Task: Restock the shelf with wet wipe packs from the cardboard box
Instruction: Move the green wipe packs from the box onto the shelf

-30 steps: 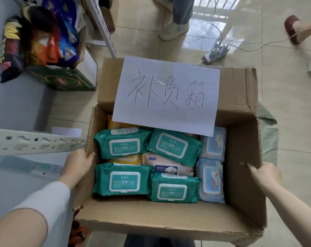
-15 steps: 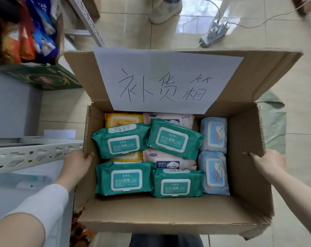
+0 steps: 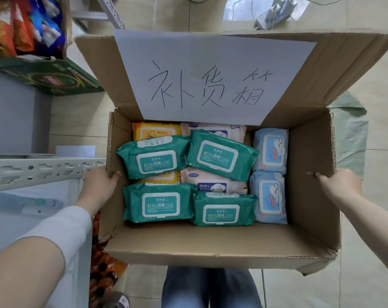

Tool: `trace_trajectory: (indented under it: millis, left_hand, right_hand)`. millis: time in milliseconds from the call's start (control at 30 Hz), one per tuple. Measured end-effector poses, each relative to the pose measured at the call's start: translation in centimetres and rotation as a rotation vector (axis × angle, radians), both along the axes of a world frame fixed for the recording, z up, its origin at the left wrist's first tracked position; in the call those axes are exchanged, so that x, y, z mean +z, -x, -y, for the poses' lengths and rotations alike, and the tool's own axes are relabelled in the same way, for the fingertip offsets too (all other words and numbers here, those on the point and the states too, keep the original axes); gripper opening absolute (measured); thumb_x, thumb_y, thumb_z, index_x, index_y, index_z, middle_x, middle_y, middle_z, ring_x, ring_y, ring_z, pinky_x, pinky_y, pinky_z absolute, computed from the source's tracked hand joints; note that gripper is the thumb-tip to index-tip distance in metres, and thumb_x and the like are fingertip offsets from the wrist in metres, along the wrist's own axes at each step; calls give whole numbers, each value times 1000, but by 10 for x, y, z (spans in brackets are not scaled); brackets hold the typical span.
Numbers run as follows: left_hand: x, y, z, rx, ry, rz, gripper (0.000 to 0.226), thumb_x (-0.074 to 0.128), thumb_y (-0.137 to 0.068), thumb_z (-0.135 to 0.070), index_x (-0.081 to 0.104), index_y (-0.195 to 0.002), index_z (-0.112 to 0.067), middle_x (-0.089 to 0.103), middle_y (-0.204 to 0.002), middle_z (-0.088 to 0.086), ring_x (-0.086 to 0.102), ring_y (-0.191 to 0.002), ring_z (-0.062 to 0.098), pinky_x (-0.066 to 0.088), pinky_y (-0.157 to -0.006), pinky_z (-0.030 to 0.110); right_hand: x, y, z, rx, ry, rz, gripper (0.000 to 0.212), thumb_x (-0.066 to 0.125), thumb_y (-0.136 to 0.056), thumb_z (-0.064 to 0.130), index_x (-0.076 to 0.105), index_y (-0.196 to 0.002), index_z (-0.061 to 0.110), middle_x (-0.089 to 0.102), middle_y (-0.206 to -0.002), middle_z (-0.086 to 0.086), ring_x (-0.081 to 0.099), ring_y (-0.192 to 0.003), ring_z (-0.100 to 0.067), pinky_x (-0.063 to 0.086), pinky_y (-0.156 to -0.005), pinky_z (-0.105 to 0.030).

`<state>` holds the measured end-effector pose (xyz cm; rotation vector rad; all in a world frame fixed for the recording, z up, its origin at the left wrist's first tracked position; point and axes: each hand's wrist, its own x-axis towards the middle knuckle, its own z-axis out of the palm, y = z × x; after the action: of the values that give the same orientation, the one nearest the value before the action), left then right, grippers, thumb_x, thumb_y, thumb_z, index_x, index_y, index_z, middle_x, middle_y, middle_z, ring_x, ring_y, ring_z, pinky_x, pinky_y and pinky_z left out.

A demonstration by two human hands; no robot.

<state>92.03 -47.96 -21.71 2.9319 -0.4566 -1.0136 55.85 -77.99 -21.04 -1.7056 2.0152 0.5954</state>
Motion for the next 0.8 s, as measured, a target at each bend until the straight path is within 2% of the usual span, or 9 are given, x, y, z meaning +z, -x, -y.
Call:
trace_trajectory:
  millis: [167,233,367,433,533,567,633,700,800]
  left_hand:
    - [-3,5,-8,19,17,13,40,54,-93,-21,51,-62,4,61,-76,31,59,-78,42,42,-67,40]
    - [-3,10,-10,22,24,25,36,53,-93,-22,55,-73,7,62,-80,30,59,-83,43,40,-67,38]
    - [-1,10,-7,61,1,-21,39,51,-95,-22,48,-64,1,55,-69,22,58,-85,42,32,-63,33]
    - [0,10,-4,97,-22,-57,34,50,-95,-22,57,-87,11,62,-93,31,57,-93,43,37,-69,37]
    - [13,16,2,95,89,7,45,53,-94,-18,44,-132,4,51,-133,25,48,-122,40,40,-98,43]
    - [20,19,6,59,178,76,52,55,-92,-16,37,-139,-2,43,-142,20,40,-132,36,34,-108,43]
    - [34,22,21,-167,291,218,64,62,-87,-14,33,-143,-8,33,-151,14,29,-140,30,23,-116,41]
    - [35,21,38,-452,272,190,73,71,-80,-20,35,-142,-12,37,-149,12,31,-140,28,24,-116,42]
    - [15,10,60,-670,53,96,88,79,-69,-35,34,-142,-14,43,-143,14,37,-136,31,31,-110,44]
  right_hand:
    - [-6,4,-6,8,-1,-10,42,56,-92,23,59,-100,-18,59,-107,-38,52,-108,-48,43,-83,-43]
    - [-10,7,-10,7,13,-16,43,55,-93,23,59,-101,-19,59,-107,-38,52,-108,-49,43,-84,-44]
    - [-12,8,-14,-16,49,-11,44,55,-93,24,59,-102,-19,58,-107,-39,51,-109,-50,43,-85,-45]
    - [-11,9,-15,-43,40,4,46,55,-93,28,58,-105,-17,58,-109,-38,51,-109,-50,43,-86,-46]
    - [-1,6,-21,-44,53,81,61,61,-87,33,44,-129,-8,49,-130,-33,42,-125,-46,37,-100,-48]
    - [6,3,-27,12,109,114,71,64,-85,33,34,-138,-5,38,-141,-31,32,-134,-43,29,-109,-48]
    - [18,-12,-43,258,256,176,85,67,-81,34,24,-144,-3,19,-151,-28,13,-142,-39,13,-117,-46]
    - [20,-36,-62,418,212,286,90,71,-77,36,25,-145,0,18,-151,-25,12,-142,-36,14,-118,-43]
    - [-4,-76,-80,222,-49,483,96,76,-73,38,23,-146,3,28,-148,-19,22,-139,-30,22,-114,-38]
